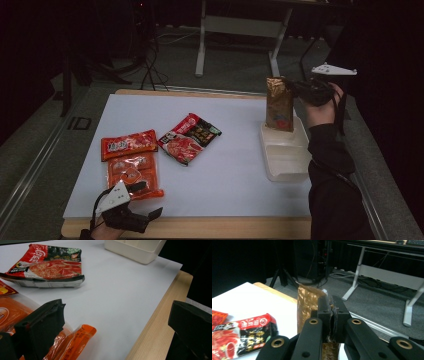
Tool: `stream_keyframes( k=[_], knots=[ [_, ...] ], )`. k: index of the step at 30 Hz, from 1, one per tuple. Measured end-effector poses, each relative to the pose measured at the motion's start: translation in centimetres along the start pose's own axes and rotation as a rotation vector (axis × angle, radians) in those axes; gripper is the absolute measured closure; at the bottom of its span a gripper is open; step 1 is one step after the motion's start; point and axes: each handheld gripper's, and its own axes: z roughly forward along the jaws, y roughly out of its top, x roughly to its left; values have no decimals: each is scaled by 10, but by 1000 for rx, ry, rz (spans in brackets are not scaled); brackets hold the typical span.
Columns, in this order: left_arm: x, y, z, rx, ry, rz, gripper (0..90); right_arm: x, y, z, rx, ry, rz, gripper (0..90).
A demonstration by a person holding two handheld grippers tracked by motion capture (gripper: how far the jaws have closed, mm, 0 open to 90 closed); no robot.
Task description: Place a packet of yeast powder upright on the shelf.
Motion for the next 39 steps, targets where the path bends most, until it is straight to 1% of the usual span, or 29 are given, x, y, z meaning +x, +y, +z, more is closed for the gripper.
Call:
stream_keyframes(
  k=[5,6,9,11,15,17,19,24,26,30,34,36,39],
  knots=[
    [0,-1,-3,-1,9,-7,7,-11,-3,11,6,-19,10,870],
    [0,-2,-3,0,9,-9,6,-13,-4,13,10,-28,3,869],
    [0,-3,-5,2,13,-13,6,-17,-6,18,15,-35,-4,869],
    [0,-3,-6,2,17,-16,7,-22,-8,23,14,-19,-8,869],
    [0,-5,-9,3,28,-21,7,-27,-13,32,18,-7,-18,861],
    [0,-6,-11,1,34,-25,6,-27,-16,37,26,-9,-43,843],
    [-1,-7,-13,-3,41,-27,7,-28,-20,42,35,4,-45,843],
    [-1,-8,-15,-2,47,-30,7,-28,-28,48,60,32,-19,858],
    [-1,-7,-14,-1,46,-28,6,-28,-31,49,71,52,-8,858],
    [-1,-7,-14,1,43,-26,7,-27,-37,50,90,67,8,860],
    [-1,-7,-14,0,43,-24,6,-28,-42,51,134,60,18,859],
    [-2,-7,-14,-1,43,-23,7,-31,-47,51,162,59,32,858],
    [-2,-7,-15,-2,40,-22,7,-34,-55,51,202,54,39,855]
  ],
)
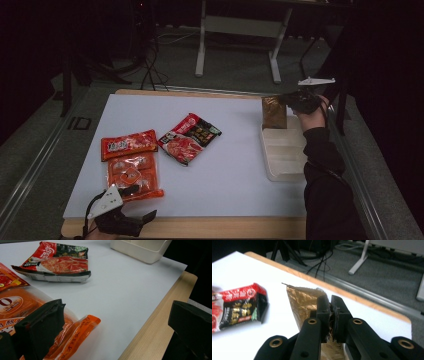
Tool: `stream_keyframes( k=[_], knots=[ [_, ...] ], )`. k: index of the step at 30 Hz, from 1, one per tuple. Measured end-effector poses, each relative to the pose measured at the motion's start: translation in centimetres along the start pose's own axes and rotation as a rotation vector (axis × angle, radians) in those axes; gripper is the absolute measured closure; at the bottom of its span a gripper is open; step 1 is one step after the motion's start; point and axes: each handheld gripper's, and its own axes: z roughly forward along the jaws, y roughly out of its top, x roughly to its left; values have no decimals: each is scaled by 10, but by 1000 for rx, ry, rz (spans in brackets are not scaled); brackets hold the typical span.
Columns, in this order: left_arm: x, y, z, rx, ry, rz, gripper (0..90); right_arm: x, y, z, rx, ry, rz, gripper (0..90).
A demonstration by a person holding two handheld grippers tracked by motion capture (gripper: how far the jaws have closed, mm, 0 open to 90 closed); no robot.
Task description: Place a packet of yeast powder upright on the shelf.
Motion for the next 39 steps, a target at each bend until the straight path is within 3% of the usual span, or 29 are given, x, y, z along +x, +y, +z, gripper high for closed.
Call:
stream_keyframes(
  k=[5,7,9,11,15,19,21,22,25,30,34,36,39],
  knots=[
    [0,0,1,4,-1,8,7,-9,-13,-9,-20,-25,34,850],
    [0,0,1,-18,-10,12,7,-12,-16,-13,-21,-27,64,837],
    [0,1,0,-38,-18,5,7,-14,-16,-15,-10,-41,54,794],
    [1,1,0,-62,-30,-11,7,-12,-14,-18,1,-68,50,712],
    [1,2,-2,-82,-8,-3,7,-6,-7,-26,-8,-82,43,626],
    [1,2,0,-44,-19,-15,7,4,-2,-38,-46,-76,50,525],
    [1,2,0,-44,-19,-15,7,9,-1,-42,-55,-78,48,525],
    [-1,3,5,10,-32,-9,7,18,0,-49,-86,-65,41,424],
    [-3,4,10,58,-28,2,7,33,0,-58,-126,-40,38,327],
    [-3,5,14,93,-42,-16,7,63,-12,-67,-172,48,62,147],
    [-2,6,13,91,-35,-21,7,84,-23,-73,-217,114,66,133],
    [-1,7,12,86,-51,-29,7,92,-29,-76,-223,159,78,122],
    [-1,8,11,79,-50,-22,8,105,-38,-80,-234,175,60,136]
  ],
)
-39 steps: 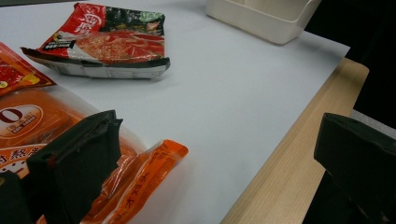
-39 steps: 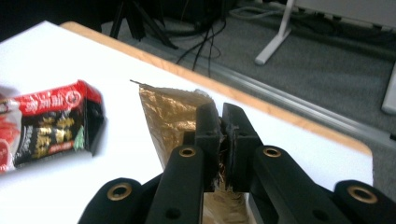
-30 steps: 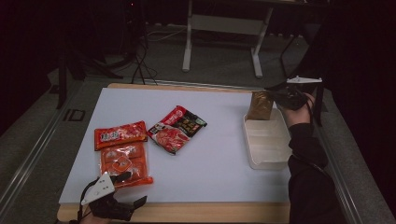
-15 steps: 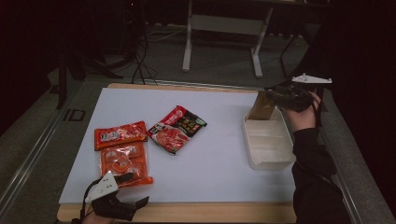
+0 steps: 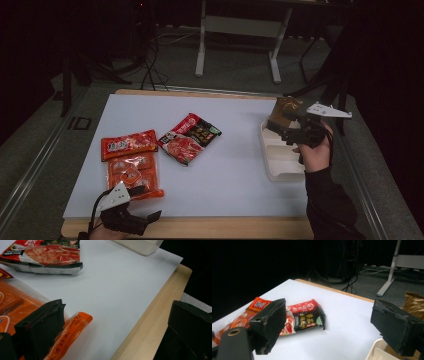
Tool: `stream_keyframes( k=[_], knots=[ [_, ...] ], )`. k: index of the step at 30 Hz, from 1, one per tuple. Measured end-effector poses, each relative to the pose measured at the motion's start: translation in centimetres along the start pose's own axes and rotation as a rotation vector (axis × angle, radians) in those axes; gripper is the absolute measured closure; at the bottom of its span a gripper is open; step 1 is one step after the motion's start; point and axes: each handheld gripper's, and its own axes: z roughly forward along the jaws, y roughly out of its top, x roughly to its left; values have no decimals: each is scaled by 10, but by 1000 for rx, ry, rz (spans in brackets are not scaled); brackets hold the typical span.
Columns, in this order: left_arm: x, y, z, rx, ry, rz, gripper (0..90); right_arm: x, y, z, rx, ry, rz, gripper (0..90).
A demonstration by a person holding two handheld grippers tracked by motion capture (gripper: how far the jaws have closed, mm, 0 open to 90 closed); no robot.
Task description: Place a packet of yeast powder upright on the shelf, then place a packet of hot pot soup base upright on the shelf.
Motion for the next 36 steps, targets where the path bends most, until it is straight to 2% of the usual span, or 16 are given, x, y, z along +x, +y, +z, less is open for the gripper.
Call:
stream_keyframes(
  k=[1,3,5,7,9,11,13,15,17,20,26,30,33,34,36],
  knots=[
    [0,0,0,0,0,0,13,0,0,0,0,0,0,136],
    [-1,2,-1,-4,-4,10,14,12,-9,-4,0,33,-5,140],
    [-1,4,-2,-7,-10,16,38,22,-14,-6,15,36,-28,143],
    [0,7,-1,-3,-16,15,42,31,-19,-9,22,61,-42,146],
    [1,10,-1,-3,-18,13,51,39,-24,-13,14,62,-40,146],
    [2,13,-2,6,-21,13,58,47,-29,-17,10,87,-33,146],
    [4,17,-3,10,-21,17,59,55,-33,-20,15,67,-59,147],
    [8,21,-3,8,-20,4,81,61,-38,-23,10,86,-50,146],
    [11,25,-3,7,-3,12,104,69,-44,-25,9,81,-64,146],
    [15,29,-3,16,12,22,143,79,-53,-27,9,100,-64,146],
    [28,41,1,44,60,58,236,87,-61,-27,14,124,-99,146],
    [37,48,5,55,66,61,379,87,-62,-31,1,122,-99,146],
    [44,54,10,60,62,41,460,86,-65,-34,2,115,-96,146],
    [46,57,11,61,78,47,467,85,-65,-36,-4,110,-96,146],
    [51,62,14,60,78,39,523,85,-66,-38,-6,105,-95,146]
  ],
)
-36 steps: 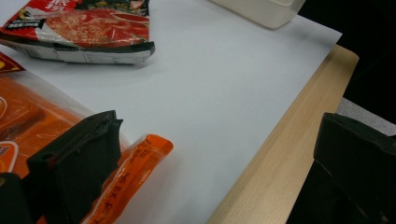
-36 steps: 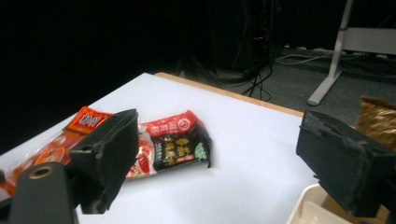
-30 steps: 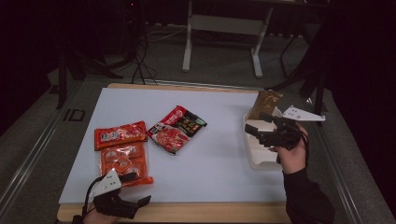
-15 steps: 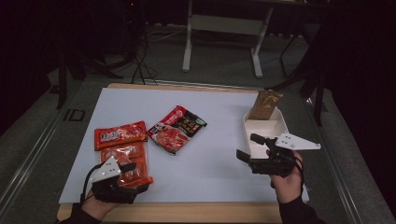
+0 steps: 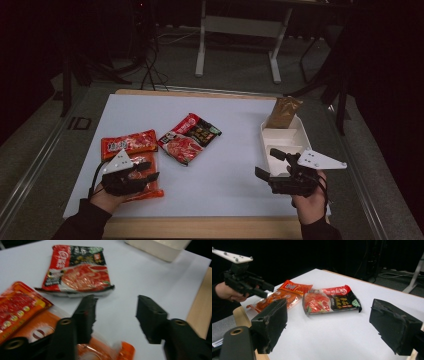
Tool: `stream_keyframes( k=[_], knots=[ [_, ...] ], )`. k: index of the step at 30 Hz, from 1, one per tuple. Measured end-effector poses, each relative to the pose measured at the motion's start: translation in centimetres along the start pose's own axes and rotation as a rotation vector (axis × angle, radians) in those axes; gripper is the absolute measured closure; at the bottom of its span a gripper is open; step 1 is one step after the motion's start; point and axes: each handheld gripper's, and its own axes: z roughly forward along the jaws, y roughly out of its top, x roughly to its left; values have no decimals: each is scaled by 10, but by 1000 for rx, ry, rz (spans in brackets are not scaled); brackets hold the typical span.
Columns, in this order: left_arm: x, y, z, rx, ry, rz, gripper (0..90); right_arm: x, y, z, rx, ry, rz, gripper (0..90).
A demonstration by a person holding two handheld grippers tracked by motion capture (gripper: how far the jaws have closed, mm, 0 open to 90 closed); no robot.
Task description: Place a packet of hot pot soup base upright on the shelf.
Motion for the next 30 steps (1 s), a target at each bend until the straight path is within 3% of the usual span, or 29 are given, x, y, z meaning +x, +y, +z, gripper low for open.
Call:
stream_keyframes(
  k=[6,10,19,23,27,30],
  knots=[
    [13,18,11,17,39,-3,646,1,-2,-2,-11,-7,-7,155],
    [22,29,22,53,74,18,734,2,-6,2,8,8,-13,155],
    [48,40,51,135,159,13,892,3,-10,6,17,27,-10,154],
    [62,45,64,155,195,1,896,4,-11,9,28,35,-16,155],
    [75,51,80,183,217,20,899,5,-11,11,28,51,-25,155],
    [87,55,91,195,218,-16,899,5,-12,12,33,57,-28,154]
  ],
)
